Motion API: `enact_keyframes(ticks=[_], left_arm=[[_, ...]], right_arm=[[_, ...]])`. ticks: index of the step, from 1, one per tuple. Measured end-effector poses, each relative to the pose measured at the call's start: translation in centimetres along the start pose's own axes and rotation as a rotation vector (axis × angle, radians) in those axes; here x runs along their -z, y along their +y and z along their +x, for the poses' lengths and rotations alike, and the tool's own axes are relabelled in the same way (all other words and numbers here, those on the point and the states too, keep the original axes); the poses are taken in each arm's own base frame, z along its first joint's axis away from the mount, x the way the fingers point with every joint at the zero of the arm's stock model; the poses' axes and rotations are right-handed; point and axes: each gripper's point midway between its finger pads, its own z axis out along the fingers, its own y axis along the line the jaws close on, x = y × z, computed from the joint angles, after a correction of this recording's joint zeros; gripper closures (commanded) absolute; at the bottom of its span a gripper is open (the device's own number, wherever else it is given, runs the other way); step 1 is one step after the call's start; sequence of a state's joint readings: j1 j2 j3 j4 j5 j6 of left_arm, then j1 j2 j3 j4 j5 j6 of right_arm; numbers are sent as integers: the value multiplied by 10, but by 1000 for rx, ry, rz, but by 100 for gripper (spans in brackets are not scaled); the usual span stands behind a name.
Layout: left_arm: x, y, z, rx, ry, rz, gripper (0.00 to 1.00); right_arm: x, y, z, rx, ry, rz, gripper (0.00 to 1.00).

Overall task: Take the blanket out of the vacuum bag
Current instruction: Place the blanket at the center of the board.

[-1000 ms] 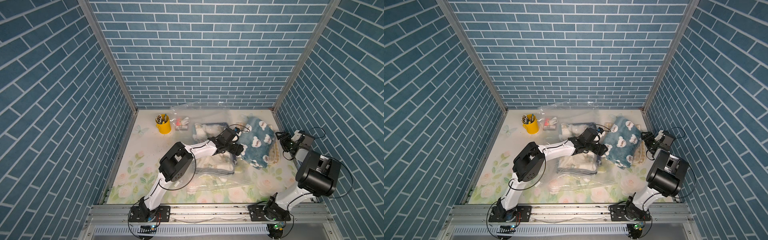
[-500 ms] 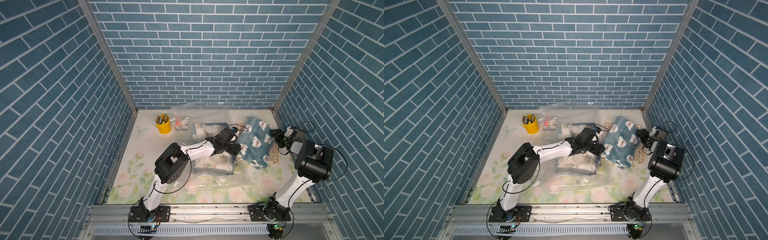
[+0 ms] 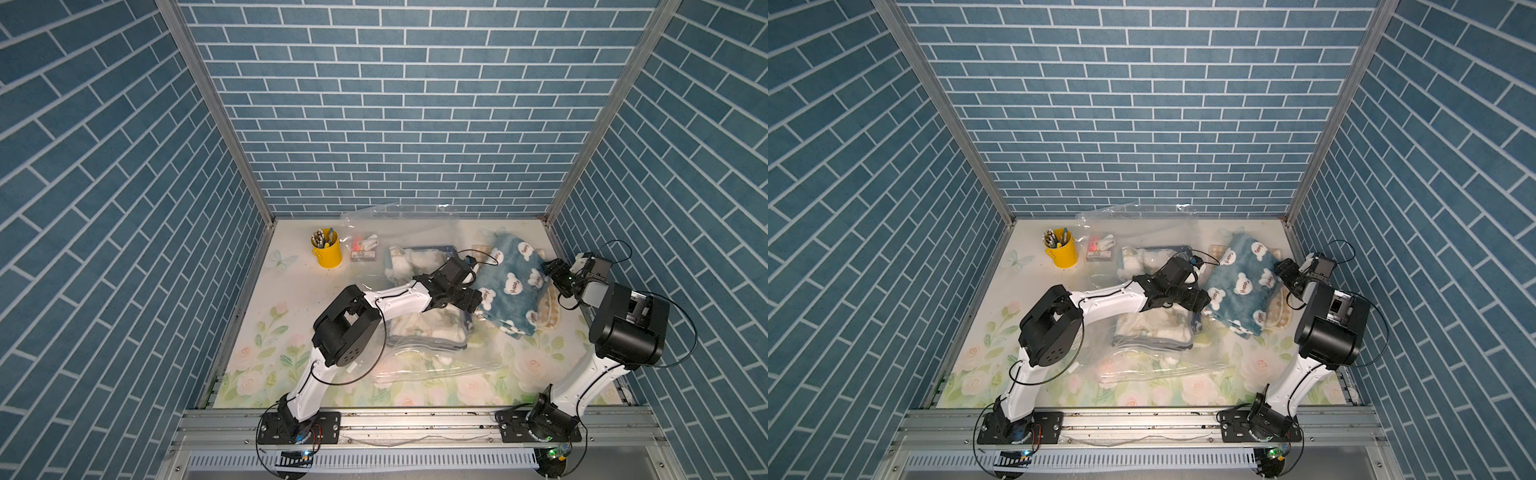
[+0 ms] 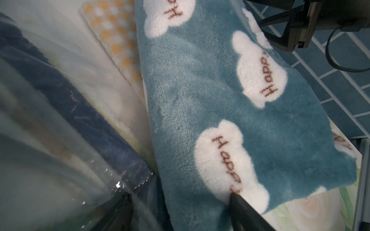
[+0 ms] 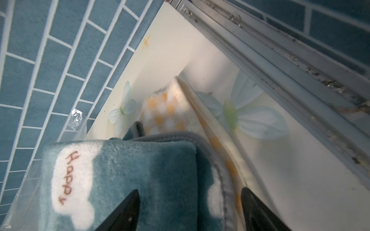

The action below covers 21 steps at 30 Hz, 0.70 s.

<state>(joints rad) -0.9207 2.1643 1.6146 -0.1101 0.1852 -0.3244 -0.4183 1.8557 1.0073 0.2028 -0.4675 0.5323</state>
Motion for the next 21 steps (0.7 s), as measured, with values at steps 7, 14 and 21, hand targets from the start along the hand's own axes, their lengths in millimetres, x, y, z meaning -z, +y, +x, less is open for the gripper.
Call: enact_keyframes(ticks=[7,14,21], left_arm=[[-3,-5,3,7,13,34,33],[-8,-4,8,23,27,49,56],[-8,-9,8,34,32,81,79]], right_arm=[[-10,-4,12,-1,39,3,23],[-12,-1,15,0,54,-18,50],[-14,7,18,15,61,-41,88]])
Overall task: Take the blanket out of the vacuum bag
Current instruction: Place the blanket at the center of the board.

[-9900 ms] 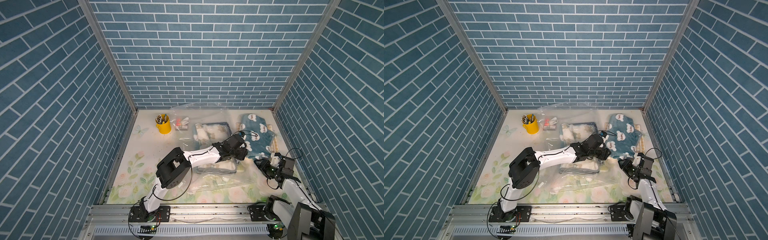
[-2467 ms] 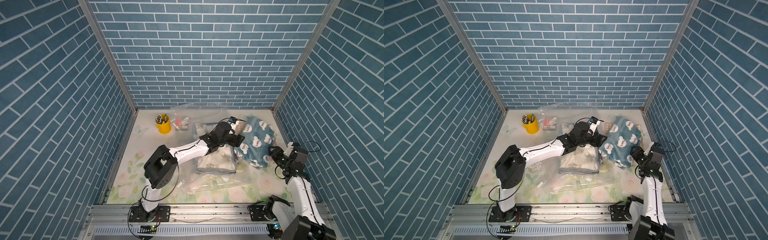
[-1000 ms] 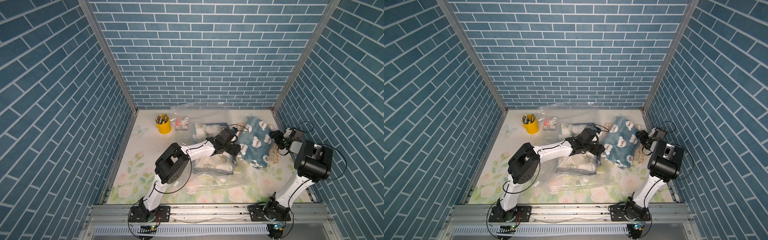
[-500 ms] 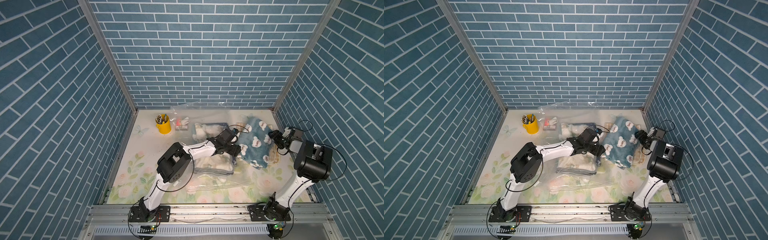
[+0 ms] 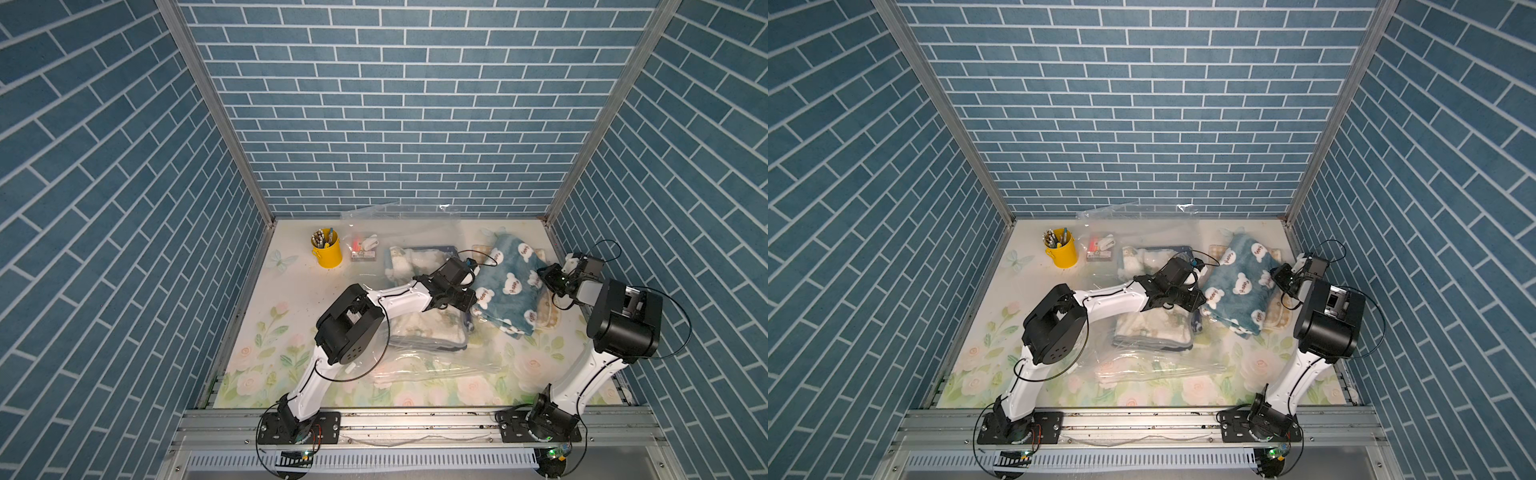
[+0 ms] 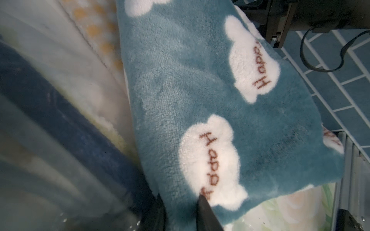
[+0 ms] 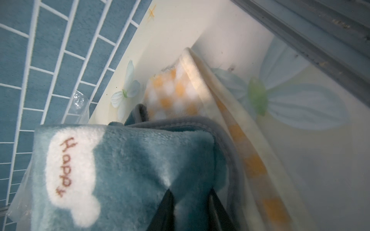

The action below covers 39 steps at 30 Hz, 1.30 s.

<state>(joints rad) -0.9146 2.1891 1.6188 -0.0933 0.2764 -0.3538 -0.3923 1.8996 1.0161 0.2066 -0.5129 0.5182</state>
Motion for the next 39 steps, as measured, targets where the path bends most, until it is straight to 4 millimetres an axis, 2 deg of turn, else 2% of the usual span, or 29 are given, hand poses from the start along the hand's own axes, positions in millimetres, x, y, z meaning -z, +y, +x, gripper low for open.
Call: enact_keyframes(ticks=[3,9,15,23,31,39], left_arm=[[0,-2,1,3,4,11,87],[0,-3,1,10,5,16,100],[0,-3,1,10,5,17,100],[12,-9,-3,24,-19,33,100],[35,-34,-25,25,-85,90,100],[35,-57,-25,49,-92,147,100]], right_arm=[[0,2,0,-3,0,-9,100],[2,3,-1,3,-9,-14,100],[18,19,-6,11,-63,-45,100],[42,65,-26,68,-139,-119,100],[51,87,-37,85,-166,-154,100],[64,107,-58,102,-202,-181,100]])
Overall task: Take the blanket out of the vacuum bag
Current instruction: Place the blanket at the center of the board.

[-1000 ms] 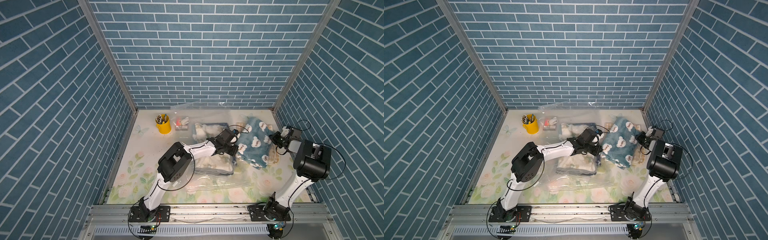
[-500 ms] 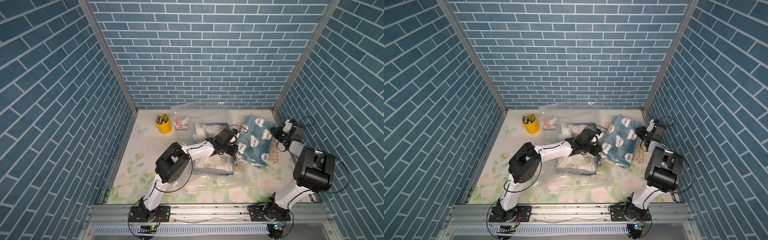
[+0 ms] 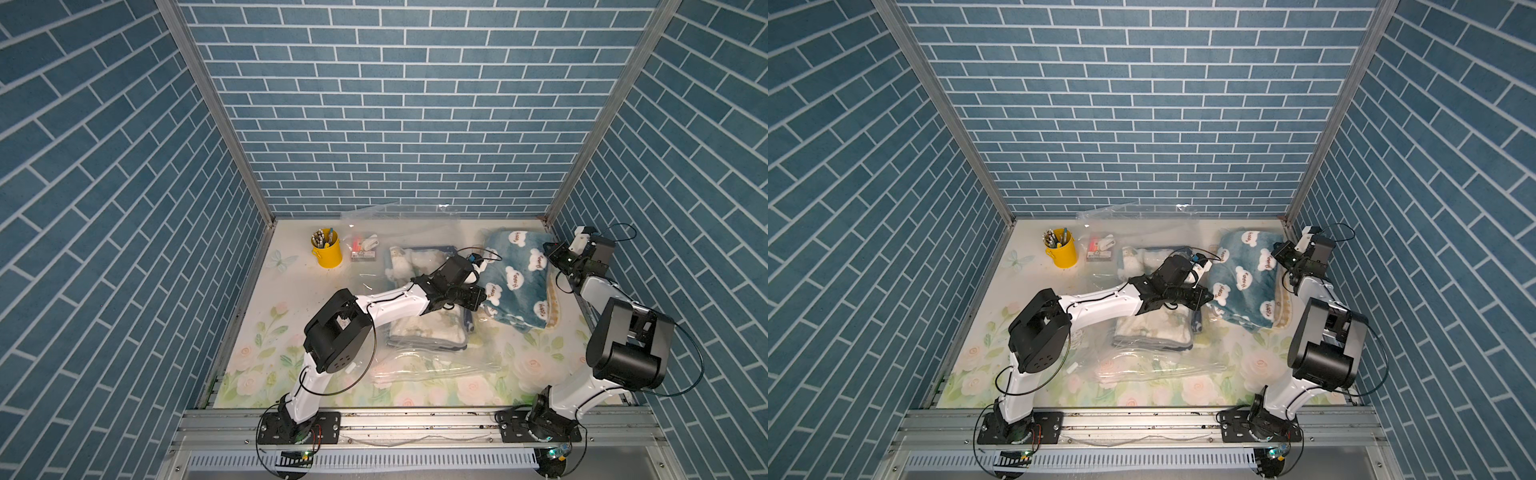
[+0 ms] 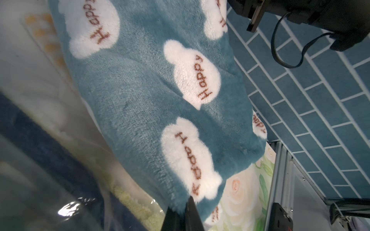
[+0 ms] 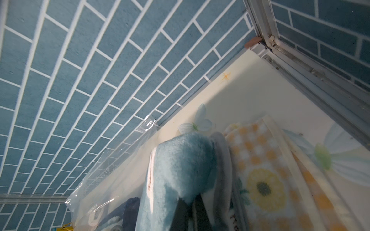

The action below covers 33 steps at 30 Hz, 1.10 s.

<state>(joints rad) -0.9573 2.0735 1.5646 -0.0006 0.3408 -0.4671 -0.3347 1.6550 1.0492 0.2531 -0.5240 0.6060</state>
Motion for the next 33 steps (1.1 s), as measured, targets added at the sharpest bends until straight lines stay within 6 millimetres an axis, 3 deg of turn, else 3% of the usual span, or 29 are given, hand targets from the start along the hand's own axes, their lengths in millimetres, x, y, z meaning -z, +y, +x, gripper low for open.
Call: enact_keyframes(ticks=[7,14,19,25,26,28,31,33], left_arm=[[-3,-26,-1,10,-10,57,100],[-2,-38,-8,4,-36,71,100],[-1,-16,-12,15,-47,19,100],[-2,38,8,78,-16,-67,100],[-5,42,10,87,-12,-70,100],[-14,47,19,101,5,-67,100],[-23,50,31,112,27,-67,100],[-23,49,31,109,24,-68,100]], right_arm=[[4,22,-30,28,-40,-27,100],[5,27,-37,33,-47,-36,100],[-4,19,-24,-1,-23,-49,100],[-38,-20,11,-77,64,-8,98],[-43,-26,17,-86,77,-1,90],[-52,-38,29,-112,103,9,56],[-53,-46,39,-126,121,26,38],[-48,-46,37,-117,117,48,34]])
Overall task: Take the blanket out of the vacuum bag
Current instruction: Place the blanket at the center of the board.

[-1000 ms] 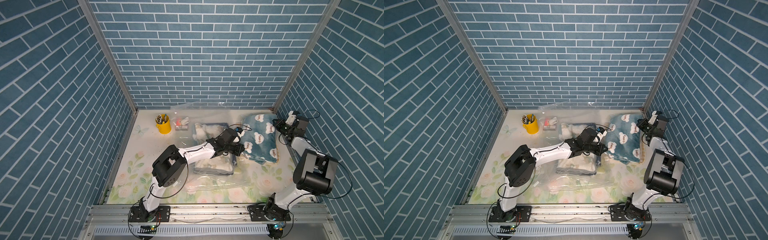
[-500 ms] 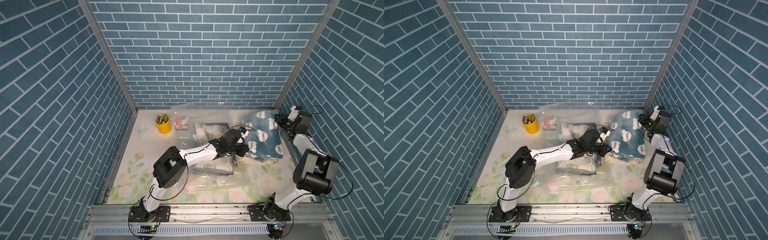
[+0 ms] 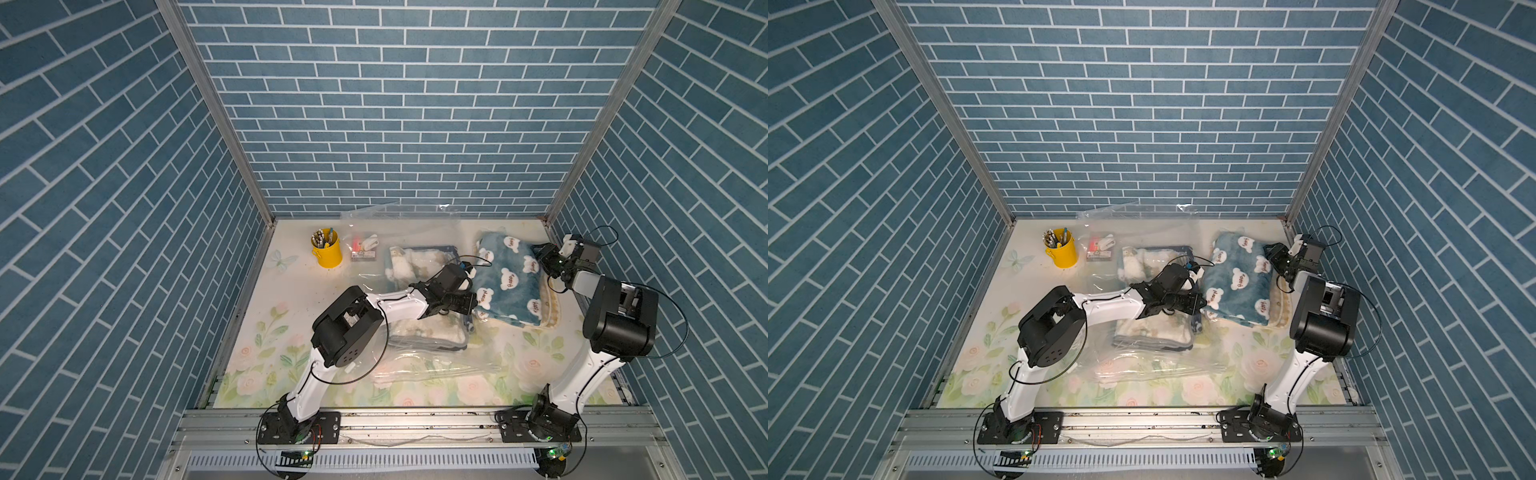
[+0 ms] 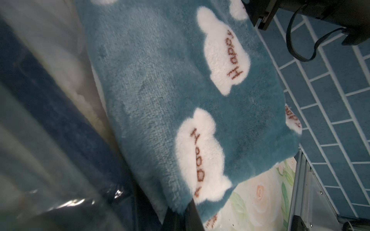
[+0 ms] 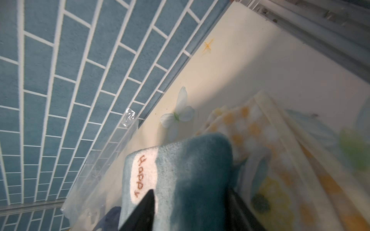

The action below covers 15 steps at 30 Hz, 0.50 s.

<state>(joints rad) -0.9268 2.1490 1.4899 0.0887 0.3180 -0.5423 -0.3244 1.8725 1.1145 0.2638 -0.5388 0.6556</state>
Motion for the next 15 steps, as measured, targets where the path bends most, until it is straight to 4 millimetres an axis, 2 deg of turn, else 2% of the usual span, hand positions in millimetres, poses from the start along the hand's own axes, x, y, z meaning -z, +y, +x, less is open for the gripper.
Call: enact_keyframes(ticks=[3,6,9,12,15], left_arm=[[0,0,-2,-3,-9,-2,100],[0,0,-3,-4,-14,-3,100],[0,0,-4,-5,-18,-4,100],[0,0,-4,-7,-20,-6,100],[0,1,-4,-9,-22,-10,100]], right_arm=[[21,8,-5,21,-31,32,29],[59,23,-5,50,-83,42,26],[95,34,10,65,-121,29,26],[116,26,43,51,-101,40,26],[126,3,91,5,-27,83,27]])
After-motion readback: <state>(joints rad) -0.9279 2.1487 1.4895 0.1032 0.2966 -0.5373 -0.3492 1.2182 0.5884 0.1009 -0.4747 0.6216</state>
